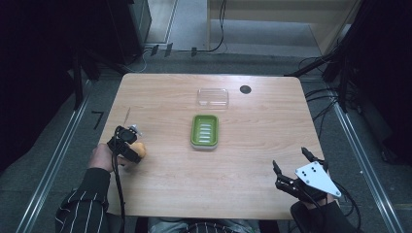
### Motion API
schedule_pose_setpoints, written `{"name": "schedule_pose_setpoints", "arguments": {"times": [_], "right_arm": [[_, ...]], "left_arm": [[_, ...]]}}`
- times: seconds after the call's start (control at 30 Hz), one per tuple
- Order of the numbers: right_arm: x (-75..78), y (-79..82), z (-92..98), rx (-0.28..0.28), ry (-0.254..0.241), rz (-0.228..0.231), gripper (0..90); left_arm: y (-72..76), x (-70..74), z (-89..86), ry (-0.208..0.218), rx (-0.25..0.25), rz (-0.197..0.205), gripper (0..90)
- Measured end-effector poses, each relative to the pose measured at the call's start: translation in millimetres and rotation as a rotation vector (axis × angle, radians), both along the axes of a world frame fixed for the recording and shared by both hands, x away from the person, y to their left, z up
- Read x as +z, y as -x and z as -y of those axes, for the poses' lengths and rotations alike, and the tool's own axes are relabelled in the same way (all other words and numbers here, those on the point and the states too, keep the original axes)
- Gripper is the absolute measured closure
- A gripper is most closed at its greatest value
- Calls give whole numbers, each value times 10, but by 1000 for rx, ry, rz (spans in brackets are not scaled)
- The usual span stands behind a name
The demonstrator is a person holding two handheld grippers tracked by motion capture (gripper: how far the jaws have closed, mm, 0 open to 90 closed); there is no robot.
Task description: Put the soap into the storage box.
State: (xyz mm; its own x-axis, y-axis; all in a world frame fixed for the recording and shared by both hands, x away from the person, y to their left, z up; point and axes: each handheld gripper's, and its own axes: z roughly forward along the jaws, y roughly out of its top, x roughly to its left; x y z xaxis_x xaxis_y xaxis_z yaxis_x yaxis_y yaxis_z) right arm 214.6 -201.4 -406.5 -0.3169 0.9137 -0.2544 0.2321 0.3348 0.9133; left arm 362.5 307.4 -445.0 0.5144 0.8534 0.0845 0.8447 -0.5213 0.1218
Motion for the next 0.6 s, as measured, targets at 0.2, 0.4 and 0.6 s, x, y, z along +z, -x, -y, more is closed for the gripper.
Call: {"name": "schedule_pose_setpoints", "arguments": {"times": [0.2,0.4,0.6], "right_arm": [[0,-1,8,1,-1,3,134],[-1,-4,-3,4,4,3,133],[2,1,0,1,1,5,134]], "left_arm": [[12,32,-13,2,2,6,398],[21,55,-11,7,-6,-1,398],[32,96,33,12,-20,10,398]]}}
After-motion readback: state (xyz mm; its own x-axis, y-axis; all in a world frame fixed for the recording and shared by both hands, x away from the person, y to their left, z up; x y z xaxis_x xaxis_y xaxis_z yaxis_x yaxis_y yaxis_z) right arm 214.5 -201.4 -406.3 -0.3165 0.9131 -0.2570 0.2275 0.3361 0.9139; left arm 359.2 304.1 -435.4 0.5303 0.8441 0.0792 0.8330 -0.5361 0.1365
